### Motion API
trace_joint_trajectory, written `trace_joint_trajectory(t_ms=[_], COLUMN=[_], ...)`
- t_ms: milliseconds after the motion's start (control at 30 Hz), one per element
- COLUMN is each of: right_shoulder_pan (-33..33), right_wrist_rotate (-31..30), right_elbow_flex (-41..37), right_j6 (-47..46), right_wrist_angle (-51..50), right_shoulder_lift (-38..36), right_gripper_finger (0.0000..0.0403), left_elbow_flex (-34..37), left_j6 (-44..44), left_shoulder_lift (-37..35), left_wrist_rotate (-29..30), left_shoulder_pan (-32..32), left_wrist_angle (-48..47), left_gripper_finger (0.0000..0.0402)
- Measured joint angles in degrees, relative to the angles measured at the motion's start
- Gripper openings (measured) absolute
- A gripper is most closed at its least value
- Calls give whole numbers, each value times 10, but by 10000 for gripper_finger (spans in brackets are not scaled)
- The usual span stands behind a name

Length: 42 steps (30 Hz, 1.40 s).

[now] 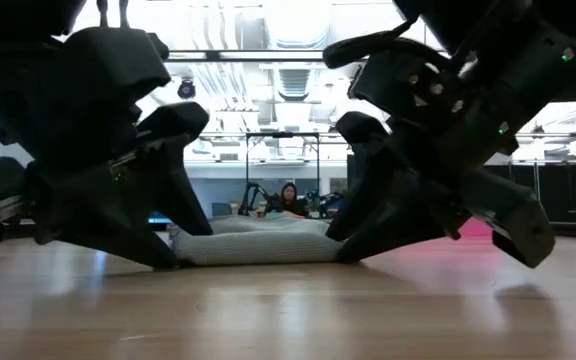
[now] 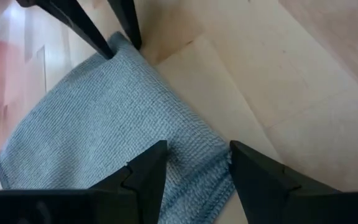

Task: Roll microfiber towels into tight, uniform cylinder then place into a basket
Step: Roll the gray microfiber cloth

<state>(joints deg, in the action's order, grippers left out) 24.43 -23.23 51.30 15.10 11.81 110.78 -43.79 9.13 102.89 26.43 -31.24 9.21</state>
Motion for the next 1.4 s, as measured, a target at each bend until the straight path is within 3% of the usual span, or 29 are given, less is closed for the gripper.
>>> trace_joint_trajectory(t_ms=[367,600,933,1067,1400], right_shoulder_pan=[-19,-30,-81,-95,-94], right_wrist_rotate=[66,136,372,383,408], right_elbow_flex=[-1,3,22,18,14], right_j6=[-51,-133,-323,-396,-493], right_wrist_angle=[-6,-4,-10,-8,59], right_shoulder_lift=[-1,-2,1,1,1], right_gripper_finger=[15,10,9,9,9], left_elbow_flex=[3,3,3,3,15], left_j6=[-106,-159,-197,-226,-268], left_shoulder_lift=[-1,0,1,0,0], left_wrist_rotate=[-2,-2,-12,-52,-91], left_shoulder_pan=[-2,-18,-43,-43,-44], left_wrist_angle=[-5,-6,-6,-3,37], left_gripper_finger=[162,150,43,6,3])
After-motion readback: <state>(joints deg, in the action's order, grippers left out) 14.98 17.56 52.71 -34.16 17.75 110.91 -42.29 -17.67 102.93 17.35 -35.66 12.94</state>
